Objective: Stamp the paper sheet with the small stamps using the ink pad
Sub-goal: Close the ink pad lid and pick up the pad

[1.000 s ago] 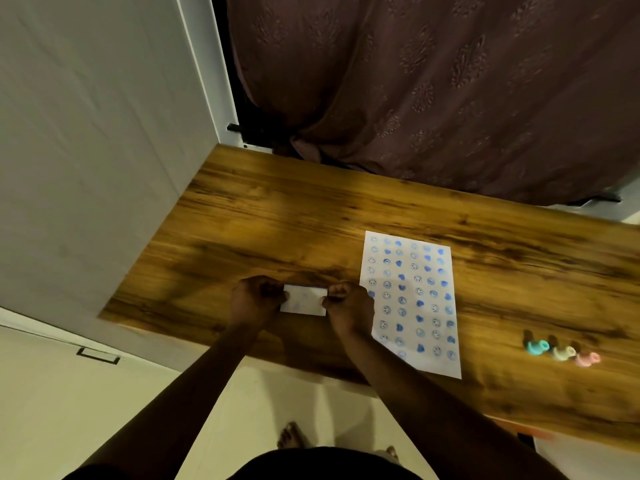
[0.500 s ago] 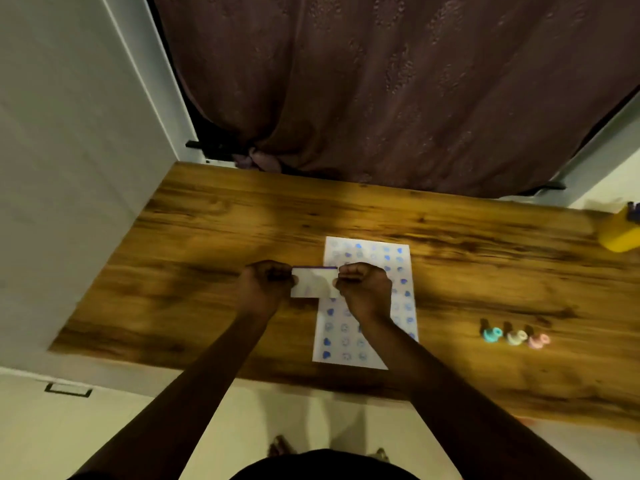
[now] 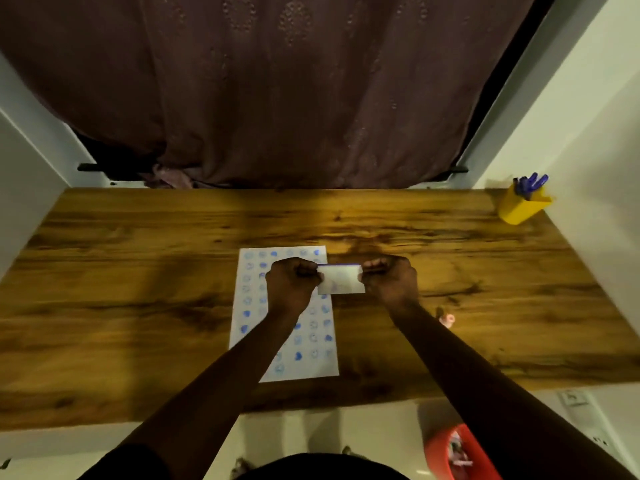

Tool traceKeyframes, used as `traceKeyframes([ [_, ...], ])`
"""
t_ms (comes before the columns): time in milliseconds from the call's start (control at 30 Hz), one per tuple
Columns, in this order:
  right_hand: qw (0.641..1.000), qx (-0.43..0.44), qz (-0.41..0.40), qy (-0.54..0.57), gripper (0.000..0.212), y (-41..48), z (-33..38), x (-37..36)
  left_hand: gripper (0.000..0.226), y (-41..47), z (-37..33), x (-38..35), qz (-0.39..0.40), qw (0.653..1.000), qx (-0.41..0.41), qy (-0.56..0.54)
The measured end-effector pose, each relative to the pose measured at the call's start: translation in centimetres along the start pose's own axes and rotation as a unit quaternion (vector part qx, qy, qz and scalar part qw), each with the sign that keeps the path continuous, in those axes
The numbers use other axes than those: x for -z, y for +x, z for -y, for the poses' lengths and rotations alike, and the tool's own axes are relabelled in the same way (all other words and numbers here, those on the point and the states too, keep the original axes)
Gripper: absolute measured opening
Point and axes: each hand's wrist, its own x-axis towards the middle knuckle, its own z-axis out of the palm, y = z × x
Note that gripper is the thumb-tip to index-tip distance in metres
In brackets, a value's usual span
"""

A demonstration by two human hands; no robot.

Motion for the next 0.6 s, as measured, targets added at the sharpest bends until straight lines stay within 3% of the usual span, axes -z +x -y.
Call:
traceKeyframes([
  [300,0.997,-0.021,0.003,-0.073,0.02,5.1,-5.0,7.8,0.02,-0.7,-0.5,-11.0,0.046,0.998,0.008,0.044],
  [600,0.992,-0.048,0.016,-0.112,0.017,7.6,-8.3,11.3,0.025,-1.1,-0.5,-16.6,0.077,0.987,0.006,0.143],
])
